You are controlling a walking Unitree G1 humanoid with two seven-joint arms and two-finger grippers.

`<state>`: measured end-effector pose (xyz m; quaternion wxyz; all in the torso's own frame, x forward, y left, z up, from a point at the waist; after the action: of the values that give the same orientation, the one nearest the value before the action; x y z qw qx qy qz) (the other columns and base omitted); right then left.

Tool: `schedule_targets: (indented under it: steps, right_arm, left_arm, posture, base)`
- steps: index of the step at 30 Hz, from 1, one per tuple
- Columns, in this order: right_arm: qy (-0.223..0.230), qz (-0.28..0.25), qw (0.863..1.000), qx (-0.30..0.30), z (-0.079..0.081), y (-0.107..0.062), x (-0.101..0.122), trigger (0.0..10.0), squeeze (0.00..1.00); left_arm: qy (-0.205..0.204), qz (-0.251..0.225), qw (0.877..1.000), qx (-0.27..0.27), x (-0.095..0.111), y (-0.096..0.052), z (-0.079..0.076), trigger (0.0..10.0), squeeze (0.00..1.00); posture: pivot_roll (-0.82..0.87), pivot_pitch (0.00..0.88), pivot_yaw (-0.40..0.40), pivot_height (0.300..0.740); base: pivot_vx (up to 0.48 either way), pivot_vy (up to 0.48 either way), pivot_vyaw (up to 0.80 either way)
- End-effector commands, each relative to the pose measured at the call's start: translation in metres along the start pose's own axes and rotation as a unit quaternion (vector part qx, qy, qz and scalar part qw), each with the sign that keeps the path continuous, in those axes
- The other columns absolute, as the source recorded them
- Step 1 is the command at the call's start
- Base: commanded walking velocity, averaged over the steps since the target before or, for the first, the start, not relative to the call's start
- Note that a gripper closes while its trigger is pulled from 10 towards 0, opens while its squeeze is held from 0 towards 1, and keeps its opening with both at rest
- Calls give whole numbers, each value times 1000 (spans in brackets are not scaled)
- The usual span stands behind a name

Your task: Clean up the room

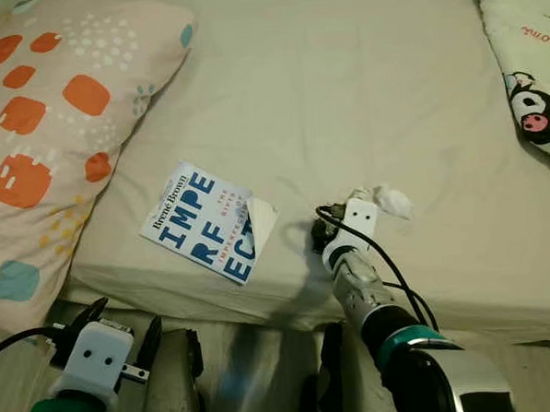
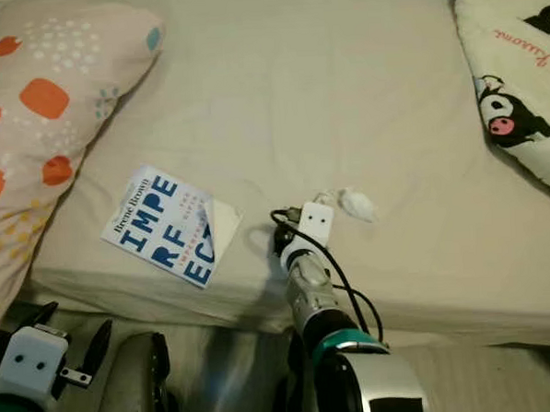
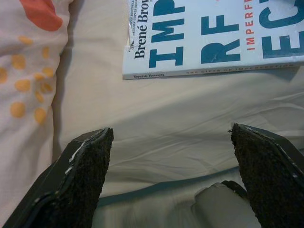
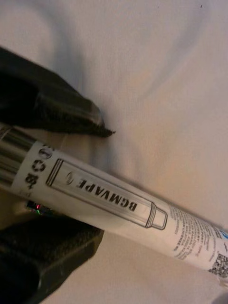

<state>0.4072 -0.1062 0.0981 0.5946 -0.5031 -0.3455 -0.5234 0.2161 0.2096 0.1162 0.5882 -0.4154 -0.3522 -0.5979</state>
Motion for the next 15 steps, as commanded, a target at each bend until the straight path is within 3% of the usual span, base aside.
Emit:
schedule_targets:
  steps: [1, 13, 15]
  right_arm:
    - [6, 41, 999, -3, -3, -5, -23, 0, 0]
    - [2, 39, 999, -6, -6, -5, -24, 0, 0]
    - [11, 35, 999, -11, -8, -5, -23, 0, 0]
  left_arm:
    - [-3, 14, 1000, -7, -4, -5, -4, 10000, 0]
    - [-15, 25, 1000, 0, -10, -3, -3, 10000, 0]
    - [-20, 29, 999, 3, -16, 2, -6, 10000, 0]
  posture:
    - [289, 330, -17, 580]
    - [269, 304, -17, 580]
    - [234, 264, -31, 580]
  base:
    - [0, 0, 0]
    - [0, 0, 0]
    - [0, 0, 0]
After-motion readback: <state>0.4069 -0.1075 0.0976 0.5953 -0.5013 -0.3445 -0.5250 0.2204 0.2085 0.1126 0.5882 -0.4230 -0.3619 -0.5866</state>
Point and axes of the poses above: a point about 5 cm out from each wrist's last joint towards the gripper, its own y axis pointing out of the wrist towards the gripper, its own x axis along the axis of the wrist's last joint, z = x × y, the point moved 3 cm from there along y, pointing out of the wrist towards the gripper
